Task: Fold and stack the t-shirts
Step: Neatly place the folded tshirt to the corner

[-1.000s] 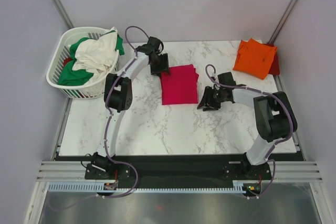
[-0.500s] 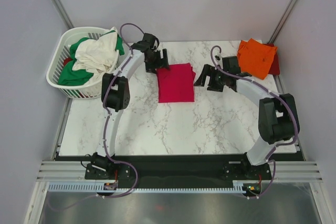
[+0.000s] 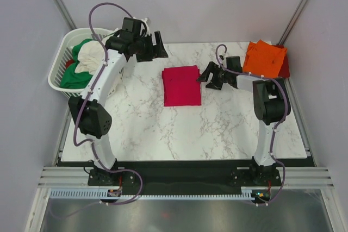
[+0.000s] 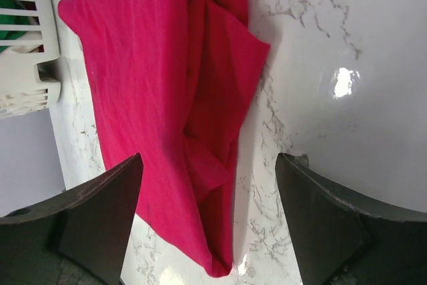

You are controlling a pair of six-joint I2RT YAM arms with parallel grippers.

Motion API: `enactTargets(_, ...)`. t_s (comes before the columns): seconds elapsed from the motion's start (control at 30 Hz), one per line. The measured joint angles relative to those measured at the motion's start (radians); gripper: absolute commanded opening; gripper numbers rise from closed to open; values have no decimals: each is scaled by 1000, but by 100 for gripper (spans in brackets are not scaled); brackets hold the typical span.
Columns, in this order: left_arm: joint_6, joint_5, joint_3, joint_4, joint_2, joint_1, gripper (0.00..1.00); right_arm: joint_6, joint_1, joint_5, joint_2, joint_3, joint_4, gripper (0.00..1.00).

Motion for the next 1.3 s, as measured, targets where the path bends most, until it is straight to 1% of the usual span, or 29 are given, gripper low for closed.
enactTargets(0.13,1,-26,-262,-10,-139,-5,86,26,6,-24,34,12,59,81)
enactTargets(0.23,2,-49,-439,-33,-207,-5,86,44,19,-29,73,40,100,70)
enactTargets(0.27,3,-57,-492,-41,-230,-6,86,55,26,-31,87,50,114,64)
enactTargets(0.3,5,-67,-549,-37,-259,-6,86,63,31,-34,100,58,129,60)
enactTargets(0.43,13,-91,-747,-58,-434,-6,86,100,51,-44,152,86,185,47)
enactTargets(0.47,14,-97,-789,-60,-488,-6,86,108,55,-46,162,91,199,39)
enactTargets(0.5,15,-102,-823,-53,-534,-6,86,116,59,-47,172,95,212,33)
enactTargets(0.53,16,-109,-863,-51,-588,-6,86,123,63,-46,184,101,217,21)
enactTargets(0.6,15,-124,-931,-50,-686,-6,86,145,71,-55,204,108,240,10)
enactTargets(0.63,15,-125,-960,-49,-723,-6,86,156,74,-61,214,113,254,1)
enactTargets(0.7,14,-126,-1013,-48,-787,-6,86,175,85,-70,227,125,277,0)
enactTargets(0.87,14,-143,-1101,-46,-879,-6,87,200,106,-84,250,150,294,0)
enactTargets(0.97,13,-153,-1126,-45,-937,-6,87,163,109,-75,249,195,216,0)
enactTargets(1.1,0,-156,-1142,-27,-1003,-6,87,87,97,-47,239,294,52,0)
enactTargets(1.3,-19,-182,-1165,-13,-1018,-6,87,-1,24,-12,203,415,-117,0)
